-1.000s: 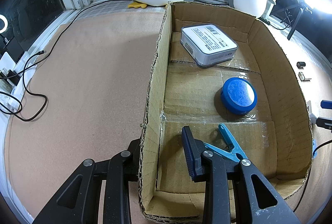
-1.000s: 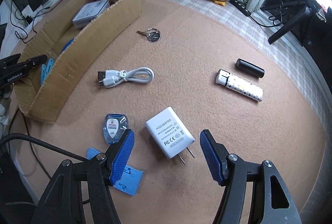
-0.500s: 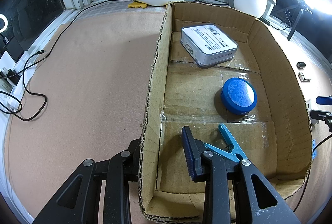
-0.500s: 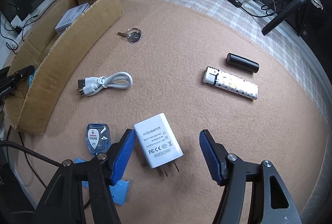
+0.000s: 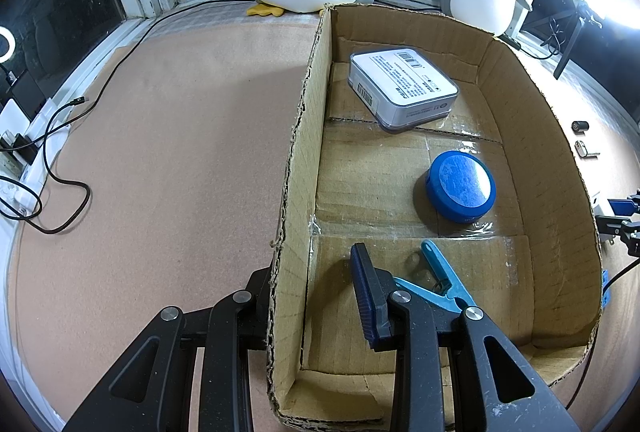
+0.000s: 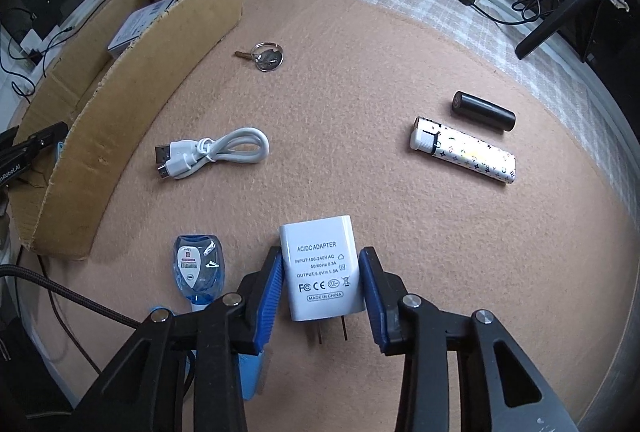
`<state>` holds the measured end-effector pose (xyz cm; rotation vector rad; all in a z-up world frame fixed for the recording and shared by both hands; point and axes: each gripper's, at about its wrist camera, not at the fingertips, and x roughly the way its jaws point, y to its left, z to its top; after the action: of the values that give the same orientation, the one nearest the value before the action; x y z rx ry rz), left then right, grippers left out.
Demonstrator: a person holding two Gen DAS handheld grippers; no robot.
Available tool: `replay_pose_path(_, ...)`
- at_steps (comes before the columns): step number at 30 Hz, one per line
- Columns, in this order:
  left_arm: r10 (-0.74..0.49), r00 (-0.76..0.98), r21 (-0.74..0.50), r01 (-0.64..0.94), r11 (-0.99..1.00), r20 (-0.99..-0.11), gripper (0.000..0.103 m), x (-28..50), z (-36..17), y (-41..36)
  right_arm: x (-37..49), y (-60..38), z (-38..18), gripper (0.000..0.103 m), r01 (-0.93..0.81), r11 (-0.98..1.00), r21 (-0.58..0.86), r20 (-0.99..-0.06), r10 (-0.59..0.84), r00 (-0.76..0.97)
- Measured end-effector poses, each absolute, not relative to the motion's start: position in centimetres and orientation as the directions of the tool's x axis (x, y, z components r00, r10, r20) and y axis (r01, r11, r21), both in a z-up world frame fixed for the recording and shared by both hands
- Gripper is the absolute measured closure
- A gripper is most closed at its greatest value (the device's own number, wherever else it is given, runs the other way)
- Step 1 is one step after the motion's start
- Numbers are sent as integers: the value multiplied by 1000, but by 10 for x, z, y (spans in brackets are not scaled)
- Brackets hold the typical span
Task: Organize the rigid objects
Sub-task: 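Carry the white adapter into the cardboard box and open the right tool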
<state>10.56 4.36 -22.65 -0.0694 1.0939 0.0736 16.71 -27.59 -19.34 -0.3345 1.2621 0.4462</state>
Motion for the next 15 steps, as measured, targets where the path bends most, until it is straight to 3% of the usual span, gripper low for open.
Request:
replay_pose_path(8, 27, 456, -18, -93, 995, -889, 71, 106, -226, 44, 164, -280, -174, 69, -443, 896, 32, -941, 176, 288)
replay_pose_path(15, 26, 457, -18, -92, 996, -889, 71, 107, -226, 44, 161, -247, -129, 69, -457, 881, 124, -896, 297, 330)
